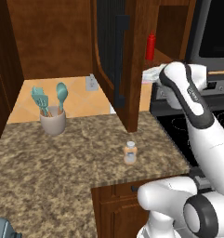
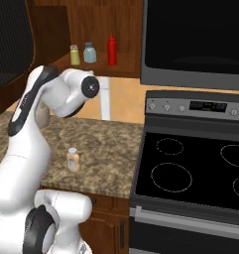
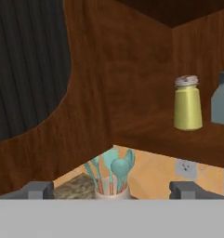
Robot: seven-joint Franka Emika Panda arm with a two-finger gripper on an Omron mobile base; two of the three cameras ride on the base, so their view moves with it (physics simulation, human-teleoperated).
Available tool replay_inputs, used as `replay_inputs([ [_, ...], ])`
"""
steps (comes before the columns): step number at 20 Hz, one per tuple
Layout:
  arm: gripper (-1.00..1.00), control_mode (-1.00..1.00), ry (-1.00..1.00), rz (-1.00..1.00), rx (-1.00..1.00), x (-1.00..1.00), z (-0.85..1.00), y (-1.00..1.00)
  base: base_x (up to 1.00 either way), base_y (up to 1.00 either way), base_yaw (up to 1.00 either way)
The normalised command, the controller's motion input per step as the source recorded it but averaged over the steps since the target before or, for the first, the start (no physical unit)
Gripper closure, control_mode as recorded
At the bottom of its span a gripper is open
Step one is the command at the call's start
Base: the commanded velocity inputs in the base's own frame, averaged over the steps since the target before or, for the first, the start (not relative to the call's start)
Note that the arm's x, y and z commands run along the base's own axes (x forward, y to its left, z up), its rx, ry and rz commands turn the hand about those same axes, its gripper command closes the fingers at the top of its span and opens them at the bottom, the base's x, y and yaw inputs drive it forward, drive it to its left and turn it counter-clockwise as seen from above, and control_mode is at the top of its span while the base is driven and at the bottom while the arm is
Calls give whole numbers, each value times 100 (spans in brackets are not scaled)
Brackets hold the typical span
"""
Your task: Put the shaker and condiment bottle from the counter next to their counterparts in the cabinet.
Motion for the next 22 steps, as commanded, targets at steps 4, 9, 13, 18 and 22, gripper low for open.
replay_inputs([
  [4,-100,-100,-1,0,0,-100,-1,-41,0,0,0],
  [9,-100,-100,-1,0,-5,-97,-33,-57,0,0,0],
  [13,-100,-100,0,0,-7,-78,-68,-61,0,0,0],
  [18,-100,-100,0,8,-9,-63,-93,-44,0,0,0],
  [22,-100,-100,0,11,-11,-33,-91,-18,0,0,0],
])
